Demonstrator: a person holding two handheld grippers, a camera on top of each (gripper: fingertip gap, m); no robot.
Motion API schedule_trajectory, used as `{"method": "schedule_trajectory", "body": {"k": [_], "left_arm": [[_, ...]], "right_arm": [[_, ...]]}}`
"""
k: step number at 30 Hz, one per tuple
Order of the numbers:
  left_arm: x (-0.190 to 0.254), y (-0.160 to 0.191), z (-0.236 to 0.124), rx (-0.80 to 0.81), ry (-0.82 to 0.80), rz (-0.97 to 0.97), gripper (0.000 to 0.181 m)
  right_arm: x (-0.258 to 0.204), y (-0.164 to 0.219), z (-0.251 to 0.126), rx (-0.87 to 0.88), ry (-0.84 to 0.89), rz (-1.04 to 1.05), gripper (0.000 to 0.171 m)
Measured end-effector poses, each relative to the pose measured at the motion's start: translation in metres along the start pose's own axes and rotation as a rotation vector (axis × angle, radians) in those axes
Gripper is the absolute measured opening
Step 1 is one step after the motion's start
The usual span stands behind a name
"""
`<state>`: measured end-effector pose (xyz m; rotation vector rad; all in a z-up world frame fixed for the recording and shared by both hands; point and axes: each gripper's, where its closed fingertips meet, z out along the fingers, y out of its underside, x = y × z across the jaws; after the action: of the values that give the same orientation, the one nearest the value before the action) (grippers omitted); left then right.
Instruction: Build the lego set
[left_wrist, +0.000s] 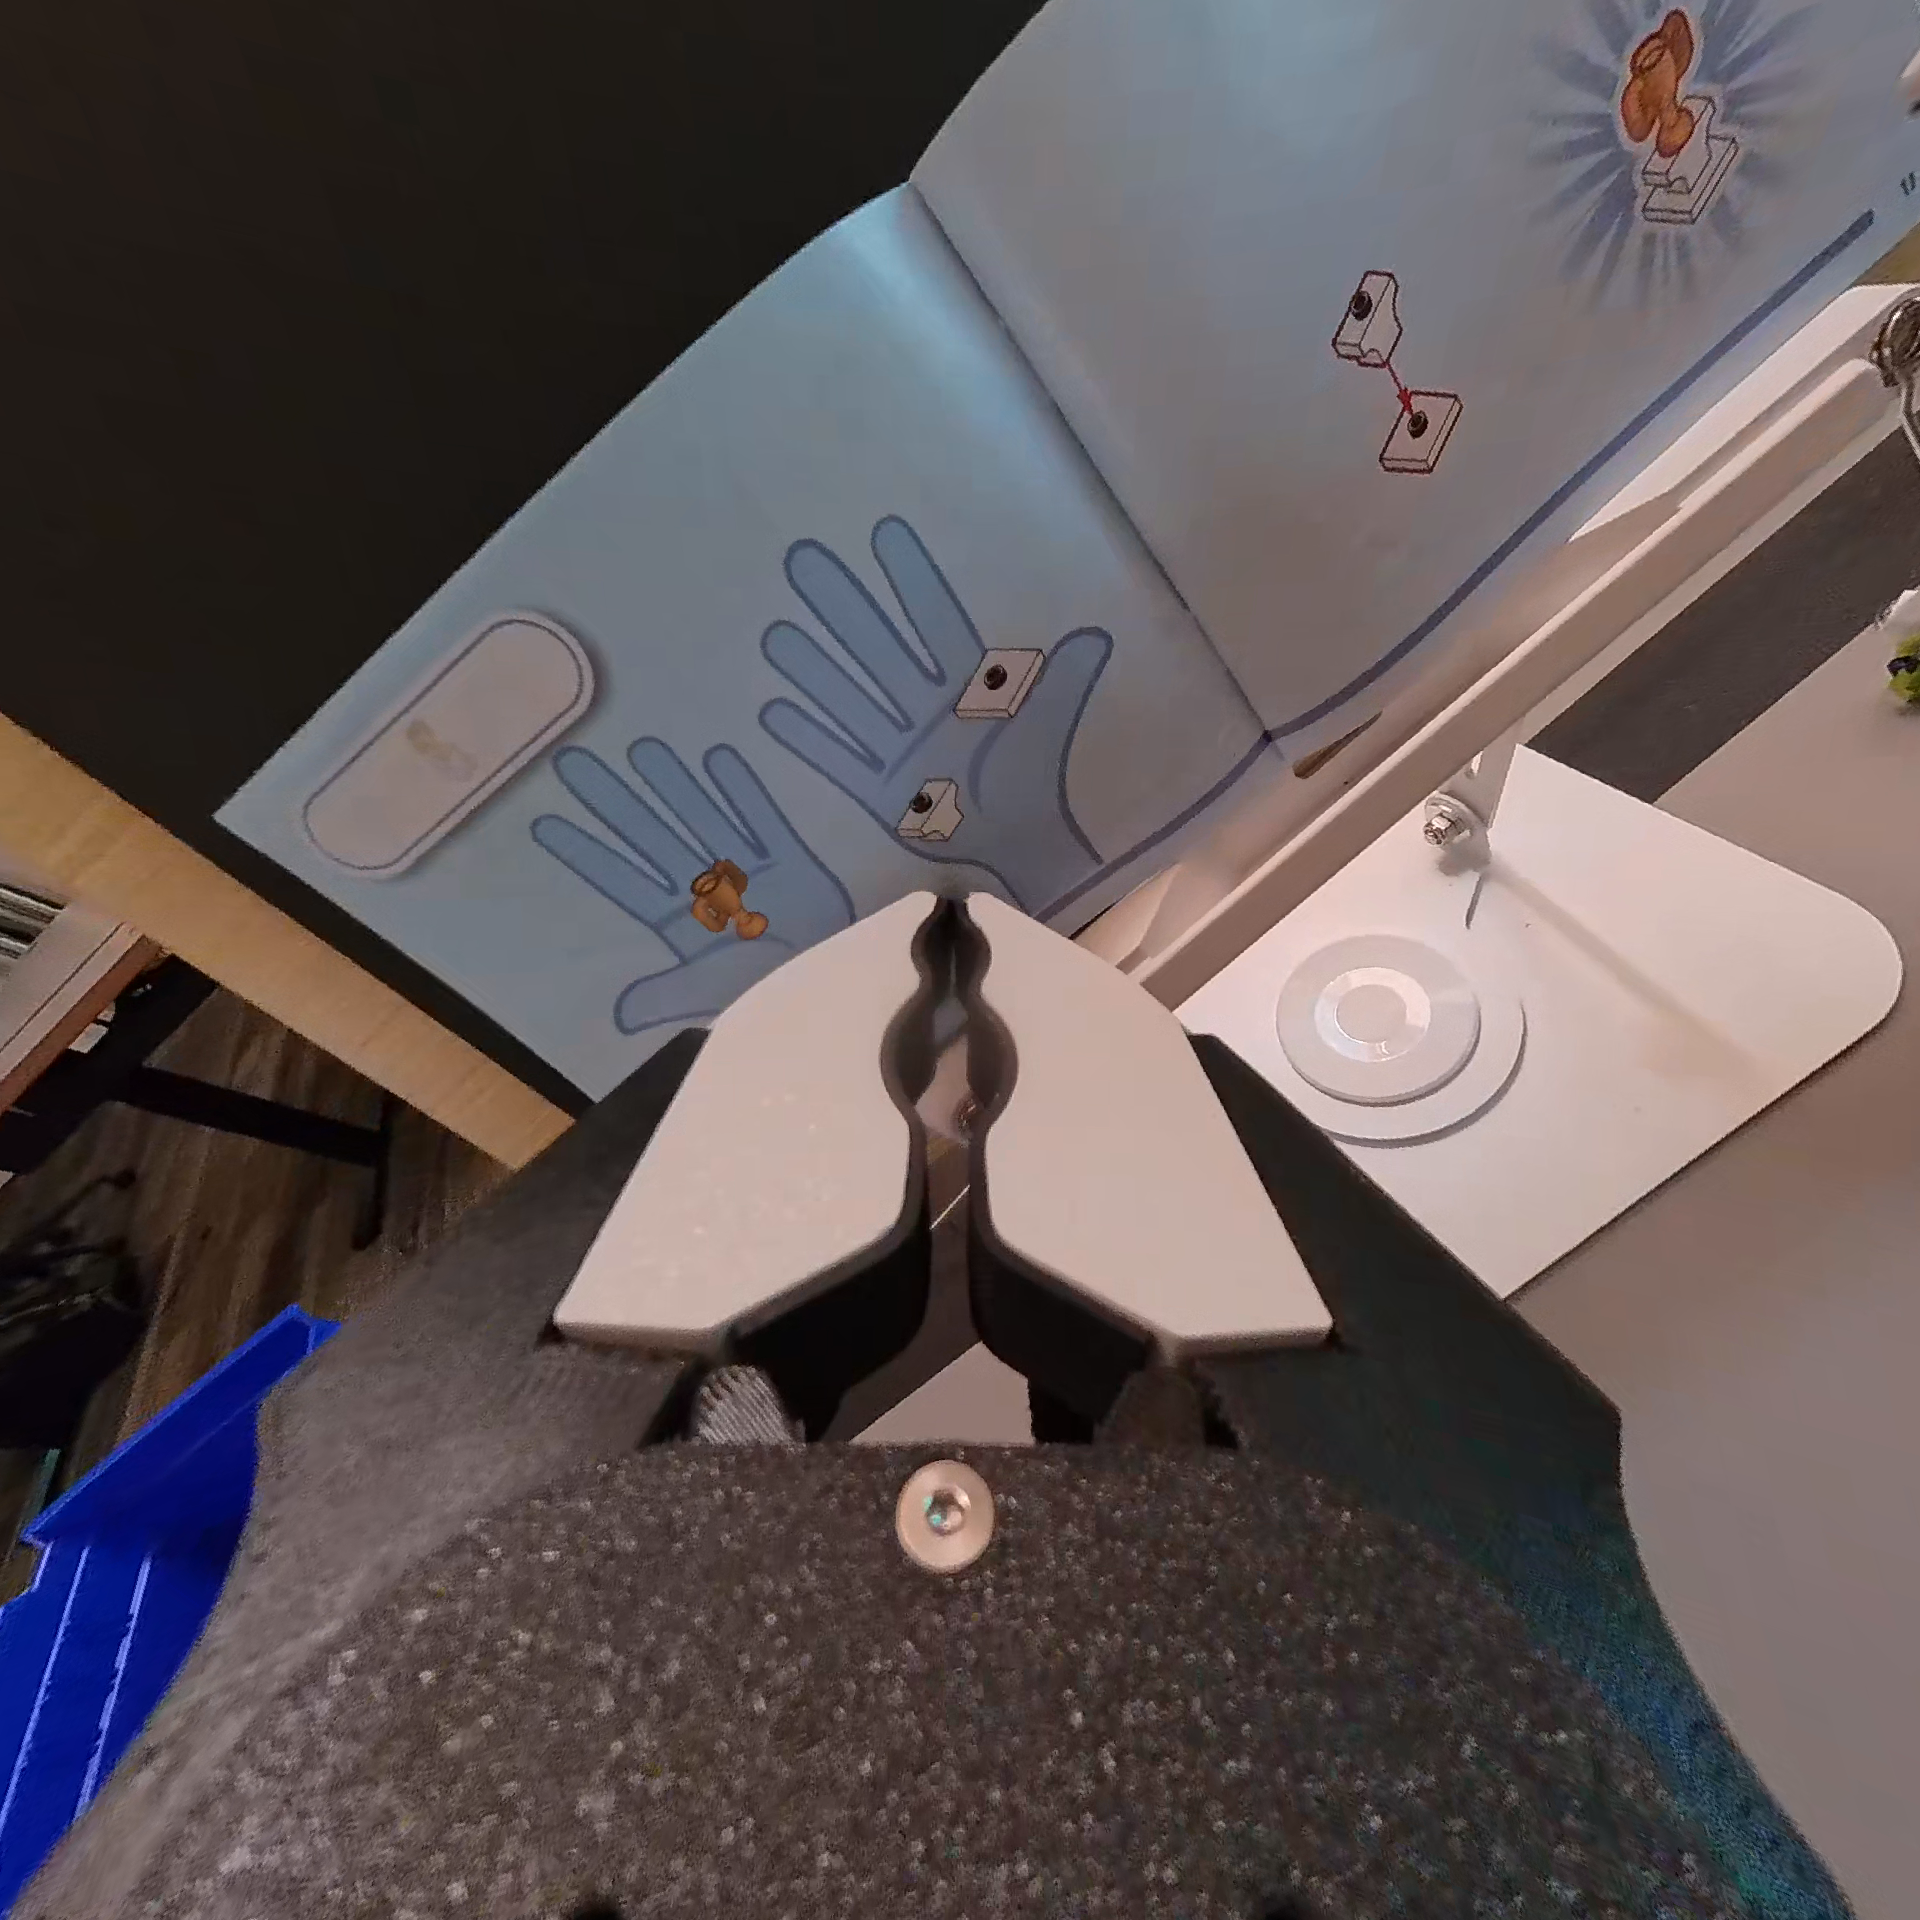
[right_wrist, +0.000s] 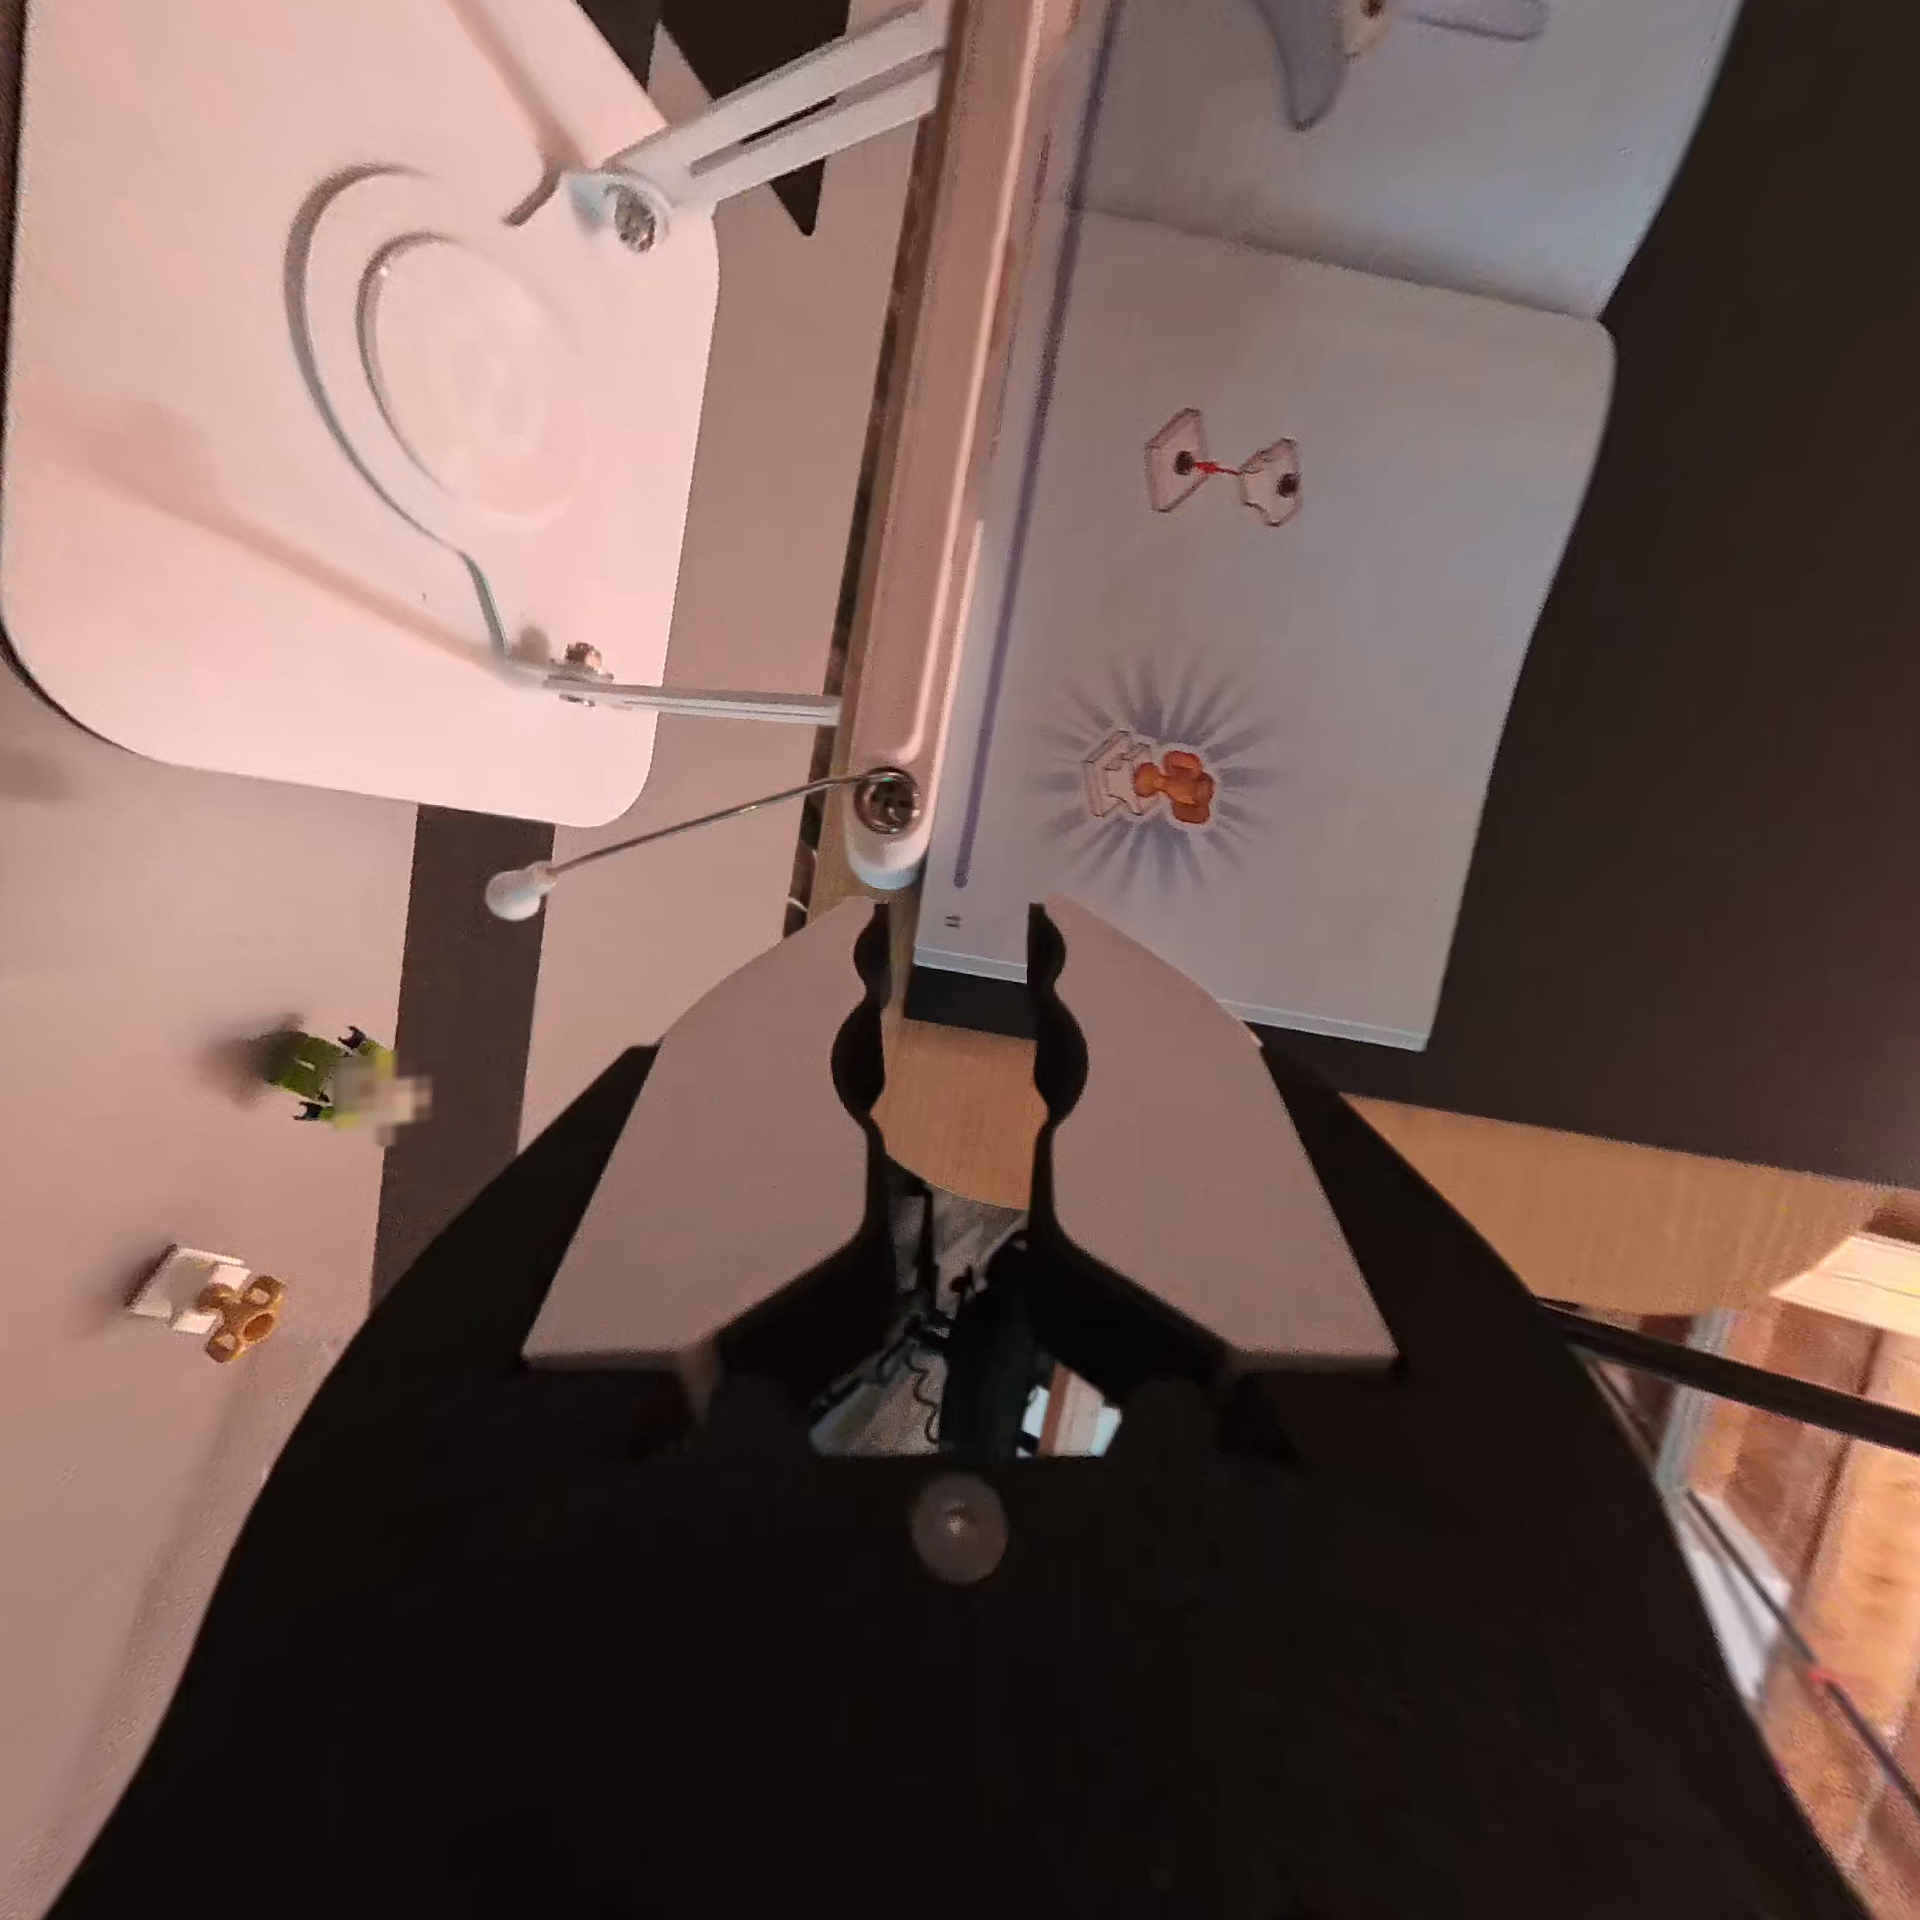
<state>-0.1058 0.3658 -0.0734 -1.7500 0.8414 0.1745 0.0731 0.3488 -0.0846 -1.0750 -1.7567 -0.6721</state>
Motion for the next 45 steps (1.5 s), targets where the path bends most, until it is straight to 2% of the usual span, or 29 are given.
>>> {"method": "schedule_trajectory", "body": {"k": [4, 14, 27, 34, 45], "left_arm": [[0.0, 0.0, 0.001, 0.001, 0.001, 0.002, 0.0], [0.002, 0.0, 0.002, 0.009, 0.005, 0.015, 0.0], [0.005, -0.002, 0.002, 0.023, 0.022, 0.026, 0.0], [0.006, -0.002, 0.001, 0.033, 0.028, 0.027, 0.0], [0.012, -0.002, -0.004, 0.049, 0.048, 0.029, 0.002]], "right_arm": [[-0.004, 0.003, 0.007, -0.03, 0.031, -0.082, 0.023], [-0.002, 0.005, 0.006, -0.041, -0.035, -0.04, 0.0], [0.005, 0.005, -0.009, 0.015, -0.352, 0.454, 0.0], [0.01, -0.002, -0.013, 0.037, -0.339, 0.459, 0.0], [0.028, -0.014, -0.019, 0.105, -0.377, 0.614, 0.0]]}}
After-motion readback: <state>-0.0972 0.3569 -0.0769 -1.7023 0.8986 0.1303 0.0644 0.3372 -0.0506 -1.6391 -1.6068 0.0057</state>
